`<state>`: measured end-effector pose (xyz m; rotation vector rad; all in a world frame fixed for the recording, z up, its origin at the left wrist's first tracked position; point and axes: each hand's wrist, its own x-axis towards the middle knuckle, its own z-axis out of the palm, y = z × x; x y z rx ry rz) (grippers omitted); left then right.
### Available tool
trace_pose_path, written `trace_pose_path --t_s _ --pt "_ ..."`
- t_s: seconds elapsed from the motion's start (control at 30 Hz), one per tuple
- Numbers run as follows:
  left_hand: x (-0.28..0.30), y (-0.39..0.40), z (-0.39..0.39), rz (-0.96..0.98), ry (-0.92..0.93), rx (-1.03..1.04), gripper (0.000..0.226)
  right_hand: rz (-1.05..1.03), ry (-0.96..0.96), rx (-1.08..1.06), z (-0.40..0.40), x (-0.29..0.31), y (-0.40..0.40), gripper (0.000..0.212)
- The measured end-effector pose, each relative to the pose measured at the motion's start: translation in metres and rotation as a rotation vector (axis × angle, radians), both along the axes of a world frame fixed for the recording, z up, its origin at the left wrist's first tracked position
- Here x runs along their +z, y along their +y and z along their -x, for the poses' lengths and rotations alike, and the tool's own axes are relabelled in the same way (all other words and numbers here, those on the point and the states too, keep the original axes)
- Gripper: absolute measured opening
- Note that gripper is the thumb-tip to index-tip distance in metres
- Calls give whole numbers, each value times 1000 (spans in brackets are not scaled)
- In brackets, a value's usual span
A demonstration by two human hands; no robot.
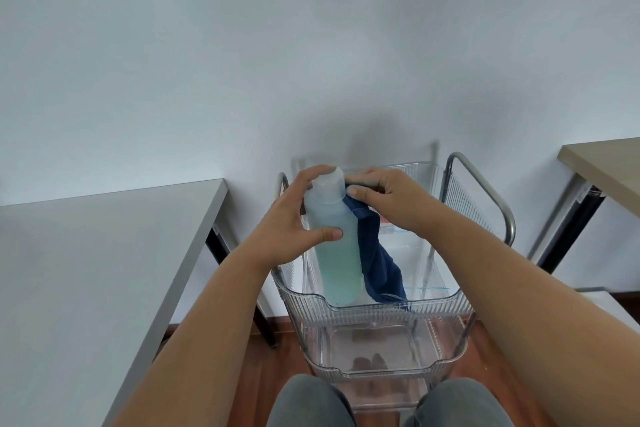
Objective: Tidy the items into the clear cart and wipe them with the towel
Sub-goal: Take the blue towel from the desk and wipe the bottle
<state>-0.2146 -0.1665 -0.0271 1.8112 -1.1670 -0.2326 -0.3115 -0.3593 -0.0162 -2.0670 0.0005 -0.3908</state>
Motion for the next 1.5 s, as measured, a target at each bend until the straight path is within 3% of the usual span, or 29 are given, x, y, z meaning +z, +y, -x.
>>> trace_pose_path --t_s 0.13,0.27,0.5,0.67,0.87,1.03,1.17,1.27,1.33,1.5 --pt "-1 2 1 -1 -41 4 85 -208 -31 -42 0 -1 3 27" --pt "5 4 6 6 -232 115 73 -196 -64 -136 -2 0 7 35" --pt "13 4 9 3 -220 152 60 -242 -70 -257 -4 -3 13 29" --pt "17 -2 12 76 -140 239 39 -336 -20 -330 -7 -7 17 21" --pt "16 -11 13 121 -163 275 28 -314 -103 -383 0 -11 22 24" --pt "19 -3 13 142 -160 192 37 -302 -86 -348 5 -15 26 17" --pt "23 -7 23 141 -137 289 28 -298 -89 -319 6 -14 29 18" --pt "25 -12 26 135 -152 480 64 -286 -91 -304 5 -14 31 19" --pt "24 -16 24 137 -129 527 73 -282 -88 -310 6 -13 29 18" --pt "24 -10 13 73 -17 294 46 -240 -59 -296 10 -12 25 22"
